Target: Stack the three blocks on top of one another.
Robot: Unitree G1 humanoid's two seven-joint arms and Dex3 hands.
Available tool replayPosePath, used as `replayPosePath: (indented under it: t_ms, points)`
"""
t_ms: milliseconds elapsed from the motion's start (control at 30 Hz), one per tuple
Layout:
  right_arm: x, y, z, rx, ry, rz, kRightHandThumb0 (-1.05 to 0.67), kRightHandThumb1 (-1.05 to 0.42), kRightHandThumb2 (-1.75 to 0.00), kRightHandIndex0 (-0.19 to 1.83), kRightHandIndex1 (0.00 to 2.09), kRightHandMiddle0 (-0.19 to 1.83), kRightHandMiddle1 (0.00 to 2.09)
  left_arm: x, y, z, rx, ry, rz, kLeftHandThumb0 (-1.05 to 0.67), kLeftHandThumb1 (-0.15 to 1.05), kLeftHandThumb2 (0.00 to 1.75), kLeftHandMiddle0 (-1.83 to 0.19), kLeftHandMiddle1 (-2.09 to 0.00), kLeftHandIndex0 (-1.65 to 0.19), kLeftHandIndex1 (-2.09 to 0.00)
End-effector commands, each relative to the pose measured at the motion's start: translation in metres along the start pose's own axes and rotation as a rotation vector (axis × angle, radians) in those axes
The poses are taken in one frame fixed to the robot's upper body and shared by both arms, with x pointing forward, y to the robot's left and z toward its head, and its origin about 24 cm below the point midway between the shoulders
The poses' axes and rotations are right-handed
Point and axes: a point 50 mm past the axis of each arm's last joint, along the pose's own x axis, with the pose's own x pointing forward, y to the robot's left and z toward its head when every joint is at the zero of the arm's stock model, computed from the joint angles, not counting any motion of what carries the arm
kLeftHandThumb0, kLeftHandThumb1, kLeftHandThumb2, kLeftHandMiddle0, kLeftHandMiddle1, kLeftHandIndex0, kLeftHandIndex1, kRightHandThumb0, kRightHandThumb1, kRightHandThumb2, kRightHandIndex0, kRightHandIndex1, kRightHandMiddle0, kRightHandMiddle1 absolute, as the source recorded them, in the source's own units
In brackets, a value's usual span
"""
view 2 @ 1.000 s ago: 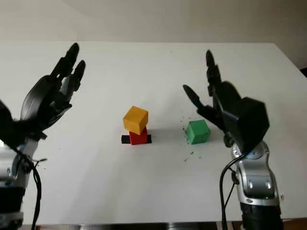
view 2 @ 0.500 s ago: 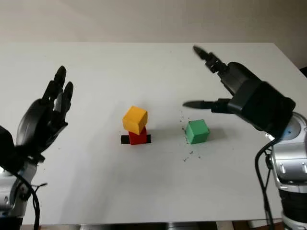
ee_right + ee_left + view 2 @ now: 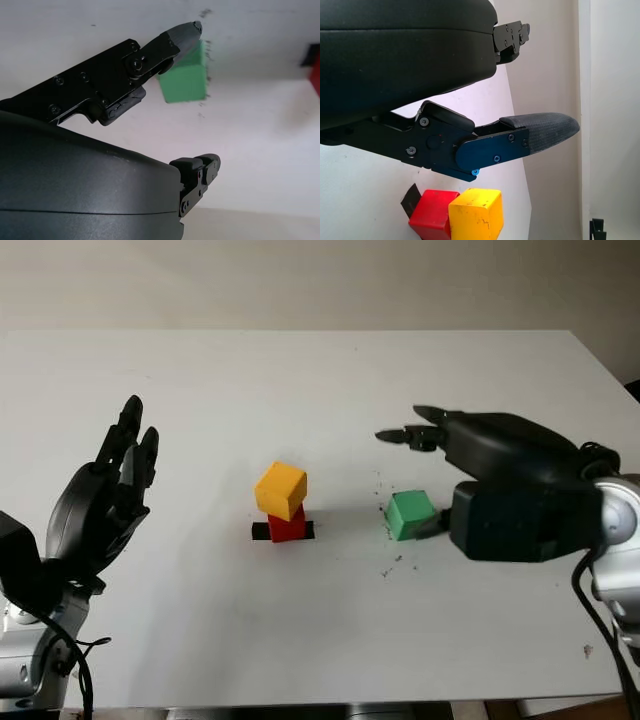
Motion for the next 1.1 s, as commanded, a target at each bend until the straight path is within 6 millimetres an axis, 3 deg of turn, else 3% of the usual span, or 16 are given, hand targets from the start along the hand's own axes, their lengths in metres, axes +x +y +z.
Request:
replayPosePath:
  t_ms: [0,500,1067]
  points:
    - [0.000,0.004,-0.004,-0.029,0.019,0.018,-0.64,-0.77,-0.06,0.03,0.07,0.33,0.06,0.001,0.000,0.003,0.004,-0.018,-0.001,-0.77,1.05,0.64,0.19,0.00,0.19,0.00]
    - [0.017,0.041,-0.020,0.007,0.062,0.010,-0.57,-0.86,-0.07,-0.02,0.04,0.28,0.05,-0.002,-0.004,0.001,0.041,-0.012,-0.018,-0.69,1.05,0.68,0.19,0.00,0.19,0.00]
    - [0.025,0.053,-0.020,0.048,0.033,-0.087,-0.46,-0.87,-0.05,0.11,0.09,0.55,0.14,0.000,-0.008,0.002,0.048,-0.042,-0.008,-0.70,1.05,0.62,0.19,0.00,0.19,0.00]
